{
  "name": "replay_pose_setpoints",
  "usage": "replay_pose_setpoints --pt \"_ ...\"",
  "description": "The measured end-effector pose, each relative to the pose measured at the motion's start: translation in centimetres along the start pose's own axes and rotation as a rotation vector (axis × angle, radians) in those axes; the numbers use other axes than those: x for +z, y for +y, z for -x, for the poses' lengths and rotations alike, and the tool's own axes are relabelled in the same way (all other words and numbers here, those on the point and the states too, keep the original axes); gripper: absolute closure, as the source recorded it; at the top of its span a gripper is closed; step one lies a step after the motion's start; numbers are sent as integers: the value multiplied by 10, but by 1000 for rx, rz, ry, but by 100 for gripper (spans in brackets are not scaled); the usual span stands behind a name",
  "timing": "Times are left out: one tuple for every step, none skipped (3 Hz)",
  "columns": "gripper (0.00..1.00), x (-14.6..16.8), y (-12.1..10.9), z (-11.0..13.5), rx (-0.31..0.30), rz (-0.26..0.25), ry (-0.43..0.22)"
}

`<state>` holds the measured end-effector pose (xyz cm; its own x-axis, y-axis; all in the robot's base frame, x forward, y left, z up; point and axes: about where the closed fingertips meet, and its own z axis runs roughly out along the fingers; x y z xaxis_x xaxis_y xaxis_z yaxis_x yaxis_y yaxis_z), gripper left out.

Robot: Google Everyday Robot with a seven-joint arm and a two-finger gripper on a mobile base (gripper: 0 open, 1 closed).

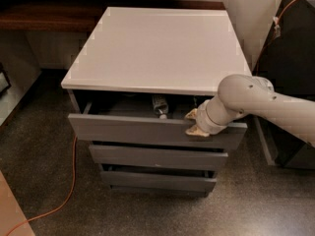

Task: Pick blue plastic bottle from top drawer and place on counter

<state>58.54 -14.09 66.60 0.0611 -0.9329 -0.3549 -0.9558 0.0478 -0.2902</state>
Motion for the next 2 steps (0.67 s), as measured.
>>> replay_pose_setpoints --pt "100 -3 19 1 1 14 -4" --pt "100 -3 19 1 1 14 -4"
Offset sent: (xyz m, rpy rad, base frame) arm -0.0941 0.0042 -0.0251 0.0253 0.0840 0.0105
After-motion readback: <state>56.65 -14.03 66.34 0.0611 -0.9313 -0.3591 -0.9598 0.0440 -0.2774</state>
